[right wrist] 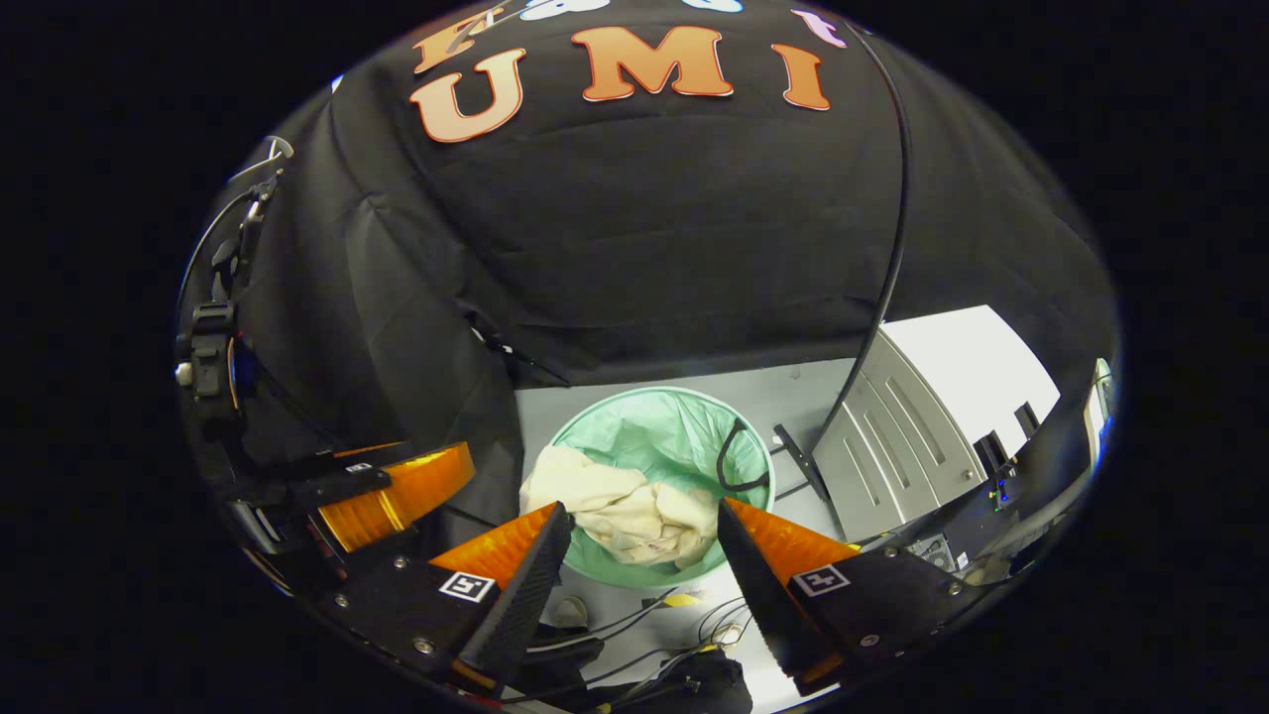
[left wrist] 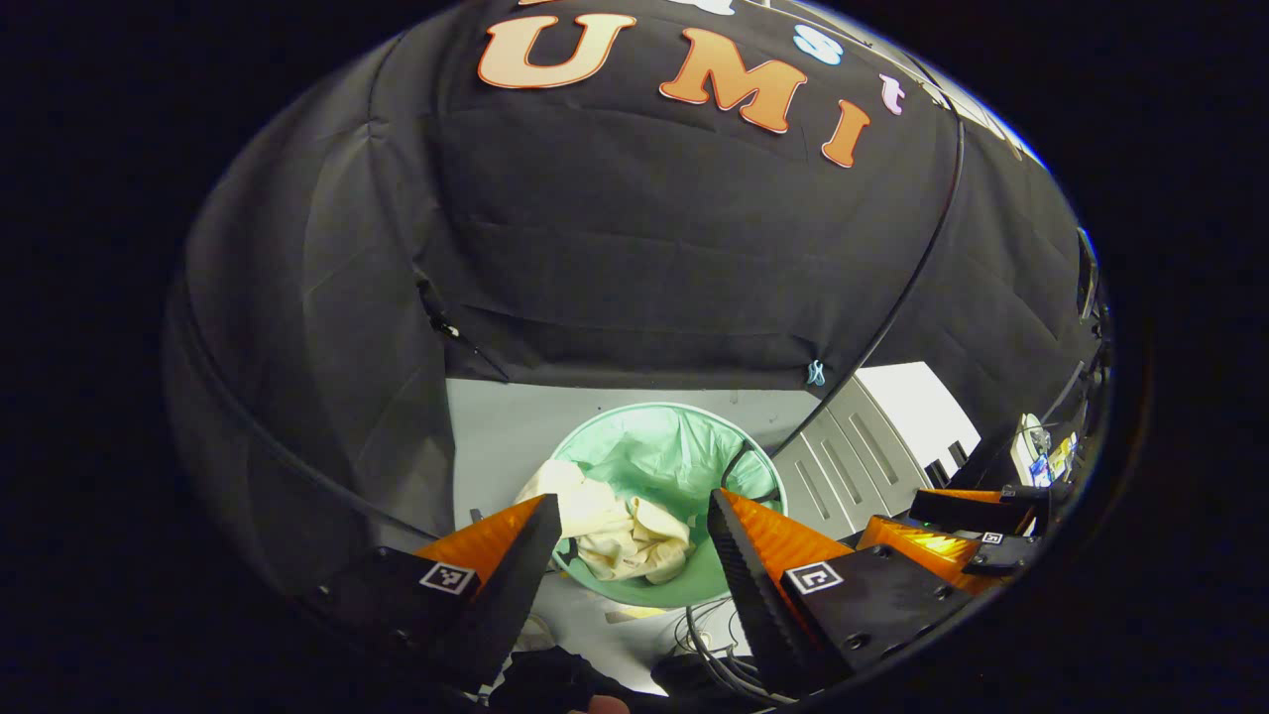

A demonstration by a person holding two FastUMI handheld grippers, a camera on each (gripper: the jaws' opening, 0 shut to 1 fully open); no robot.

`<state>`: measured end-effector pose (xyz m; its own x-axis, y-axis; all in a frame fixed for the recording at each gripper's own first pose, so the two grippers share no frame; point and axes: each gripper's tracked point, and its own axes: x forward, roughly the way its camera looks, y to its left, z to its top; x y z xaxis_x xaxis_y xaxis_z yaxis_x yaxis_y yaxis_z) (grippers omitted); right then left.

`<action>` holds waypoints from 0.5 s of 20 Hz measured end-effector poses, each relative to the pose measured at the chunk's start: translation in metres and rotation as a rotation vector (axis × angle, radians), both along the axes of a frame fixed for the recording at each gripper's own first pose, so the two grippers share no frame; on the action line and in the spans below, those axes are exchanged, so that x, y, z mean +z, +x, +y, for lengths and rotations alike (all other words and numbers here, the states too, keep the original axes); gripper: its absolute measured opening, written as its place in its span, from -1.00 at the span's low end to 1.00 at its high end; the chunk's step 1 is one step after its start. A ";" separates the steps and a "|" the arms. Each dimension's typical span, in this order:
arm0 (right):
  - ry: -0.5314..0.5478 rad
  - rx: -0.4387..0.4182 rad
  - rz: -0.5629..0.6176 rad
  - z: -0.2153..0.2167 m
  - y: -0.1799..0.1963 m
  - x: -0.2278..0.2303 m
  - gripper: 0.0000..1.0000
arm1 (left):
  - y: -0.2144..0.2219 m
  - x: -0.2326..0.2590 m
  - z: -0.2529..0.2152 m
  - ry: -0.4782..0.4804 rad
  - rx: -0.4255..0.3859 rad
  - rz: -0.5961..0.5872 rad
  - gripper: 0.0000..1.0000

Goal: Grasp the clothes on the hanger with both hands and then place them into the laundry hamper below.

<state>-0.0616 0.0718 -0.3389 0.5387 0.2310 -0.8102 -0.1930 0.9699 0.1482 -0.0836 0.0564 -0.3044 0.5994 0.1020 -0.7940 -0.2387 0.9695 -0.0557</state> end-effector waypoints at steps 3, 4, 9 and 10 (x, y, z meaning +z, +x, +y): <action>0.013 -0.017 -0.027 -0.004 0.006 0.007 0.87 | 0.007 0.016 -0.001 0.004 -0.006 -0.057 0.96; 0.017 -0.021 -0.049 -0.004 0.009 0.016 0.87 | 0.013 0.025 0.001 0.019 -0.010 -0.090 1.00; 0.054 -0.037 -0.162 -0.005 0.026 0.074 0.89 | 0.033 0.075 -0.004 0.065 -0.046 -0.218 0.90; 0.067 -0.043 -0.194 -0.006 0.031 0.090 0.89 | 0.036 0.085 -0.005 0.071 -0.062 -0.233 0.95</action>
